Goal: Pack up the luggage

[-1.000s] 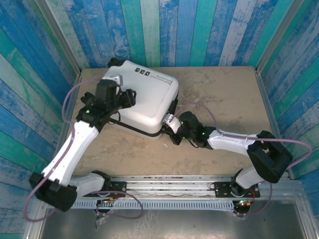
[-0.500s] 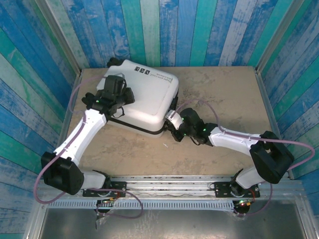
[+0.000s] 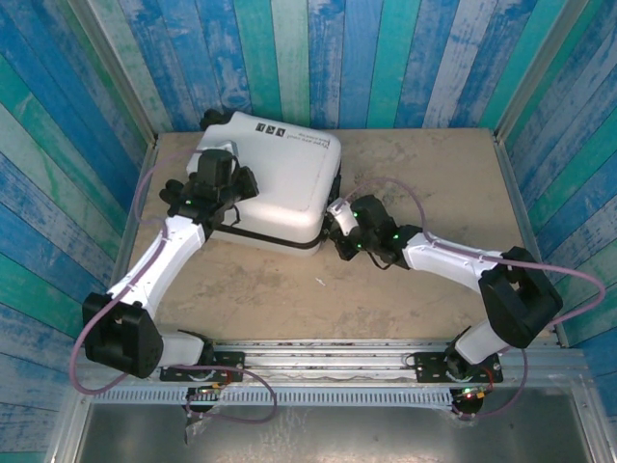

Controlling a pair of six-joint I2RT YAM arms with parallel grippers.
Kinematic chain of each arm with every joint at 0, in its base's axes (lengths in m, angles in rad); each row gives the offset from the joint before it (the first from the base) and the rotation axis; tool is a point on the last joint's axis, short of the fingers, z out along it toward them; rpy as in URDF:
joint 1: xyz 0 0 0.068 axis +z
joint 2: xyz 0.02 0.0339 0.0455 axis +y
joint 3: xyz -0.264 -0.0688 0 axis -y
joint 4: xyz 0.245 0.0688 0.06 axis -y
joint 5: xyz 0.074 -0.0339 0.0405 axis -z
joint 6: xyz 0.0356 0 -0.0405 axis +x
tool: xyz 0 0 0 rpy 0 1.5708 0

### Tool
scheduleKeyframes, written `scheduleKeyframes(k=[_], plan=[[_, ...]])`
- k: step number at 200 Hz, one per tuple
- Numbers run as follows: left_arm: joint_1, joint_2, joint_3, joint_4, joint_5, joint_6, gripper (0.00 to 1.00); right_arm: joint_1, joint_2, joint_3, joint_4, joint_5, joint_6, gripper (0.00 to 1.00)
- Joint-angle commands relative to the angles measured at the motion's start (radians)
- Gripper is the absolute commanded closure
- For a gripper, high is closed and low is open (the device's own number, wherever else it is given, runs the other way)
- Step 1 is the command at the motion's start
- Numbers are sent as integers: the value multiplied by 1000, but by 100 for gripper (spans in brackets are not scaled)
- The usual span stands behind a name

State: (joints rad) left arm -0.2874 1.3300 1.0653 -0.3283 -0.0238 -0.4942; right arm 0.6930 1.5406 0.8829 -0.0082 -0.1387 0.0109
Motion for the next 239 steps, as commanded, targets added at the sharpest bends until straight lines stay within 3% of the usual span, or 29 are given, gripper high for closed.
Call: scheduleKeyframes(k=[1,47,115,157,181,196,218,239], plan=[[26,118,-126,-379,-47,3,82,-41,15,47,-18,55,-9,100],[26,138,-140,-365,-50,8,84,-39,56,76,-45,36,-214,100],[27,155,-145,-365,-54,25,87,-49,74,84,25,146,-527,100],[26,134,-128,-369,-74,61,89,-85,82,133,-24,64,-545,100],[26,42,-108,-323,-70,86,79,-86,54,115,4,5,-475,100],[26,-42,-91,-289,-83,83,65,-86,43,96,33,-28,-425,100],[25,-163,-61,-222,-72,82,53,-86,27,60,97,-69,-351,100],[25,-227,-25,-151,-10,80,48,-86,25,32,156,-85,-280,100]])
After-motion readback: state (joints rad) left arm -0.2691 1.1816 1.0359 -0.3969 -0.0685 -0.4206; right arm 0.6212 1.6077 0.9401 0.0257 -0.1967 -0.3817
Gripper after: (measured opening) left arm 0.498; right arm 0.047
